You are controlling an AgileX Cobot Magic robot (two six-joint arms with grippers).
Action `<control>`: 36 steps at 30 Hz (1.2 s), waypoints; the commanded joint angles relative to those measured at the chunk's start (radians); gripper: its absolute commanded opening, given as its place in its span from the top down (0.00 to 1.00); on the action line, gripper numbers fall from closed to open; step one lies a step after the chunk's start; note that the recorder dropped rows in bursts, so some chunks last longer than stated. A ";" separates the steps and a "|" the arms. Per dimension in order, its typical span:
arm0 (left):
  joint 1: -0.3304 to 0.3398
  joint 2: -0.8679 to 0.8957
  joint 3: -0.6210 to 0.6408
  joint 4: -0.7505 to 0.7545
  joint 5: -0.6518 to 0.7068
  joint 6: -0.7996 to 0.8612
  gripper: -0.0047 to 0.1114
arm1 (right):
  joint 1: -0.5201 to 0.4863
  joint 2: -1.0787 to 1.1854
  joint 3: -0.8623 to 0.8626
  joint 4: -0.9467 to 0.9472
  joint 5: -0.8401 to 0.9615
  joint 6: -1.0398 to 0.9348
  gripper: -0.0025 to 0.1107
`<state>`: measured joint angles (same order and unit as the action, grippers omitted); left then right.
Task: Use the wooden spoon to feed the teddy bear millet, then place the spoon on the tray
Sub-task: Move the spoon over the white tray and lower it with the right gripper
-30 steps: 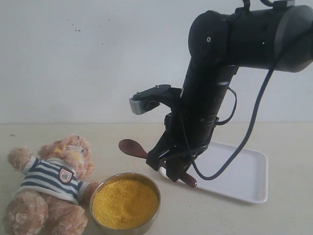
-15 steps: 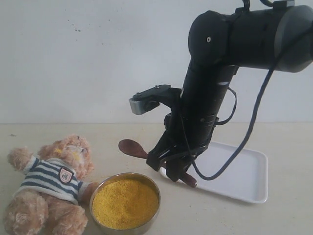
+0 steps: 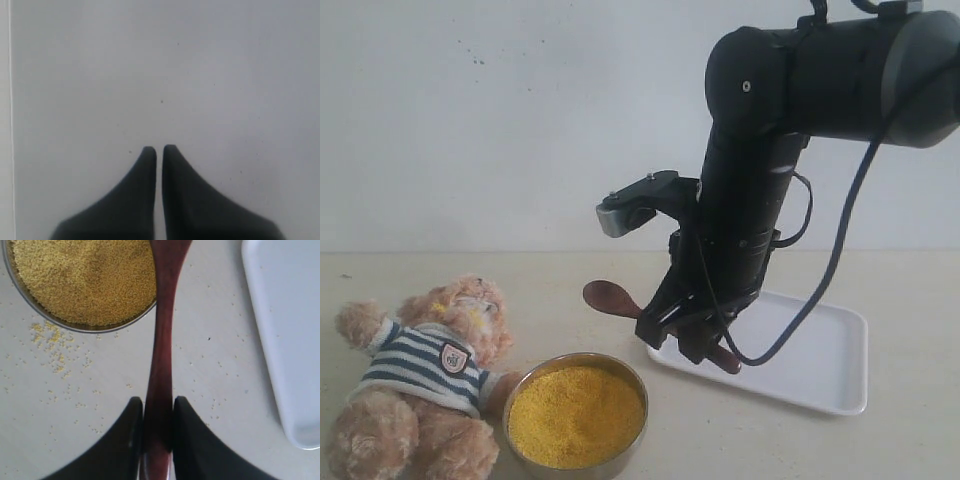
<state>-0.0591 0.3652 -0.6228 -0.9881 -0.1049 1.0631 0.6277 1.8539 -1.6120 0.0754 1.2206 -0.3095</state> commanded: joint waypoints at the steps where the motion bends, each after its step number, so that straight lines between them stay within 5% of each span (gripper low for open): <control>1: -0.009 -0.002 0.114 -0.012 0.062 -0.143 0.93 | 0.000 -0.005 -0.005 -0.007 0.001 0.003 0.98; 12: -0.009 -0.002 0.360 -0.025 0.011 -0.150 0.93 | -0.001 -0.005 -0.005 -0.063 0.001 0.003 0.98; 19: -0.009 -0.002 0.384 -0.019 0.202 -0.150 0.93 | -0.001 -0.005 -0.005 -0.068 0.001 0.003 0.98; 29: -0.009 -0.002 0.397 -0.007 0.206 -0.150 0.93 | -0.001 -0.005 -0.005 -0.060 0.001 0.003 0.98; 36: -0.009 -0.098 0.510 0.524 0.204 -0.150 0.93 | -0.001 -0.005 -0.005 -0.062 0.001 0.003 0.98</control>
<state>-0.0656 0.3106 -0.1680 -0.6432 0.0973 0.9189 0.6277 1.8539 -1.6120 0.0100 1.2206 -0.3052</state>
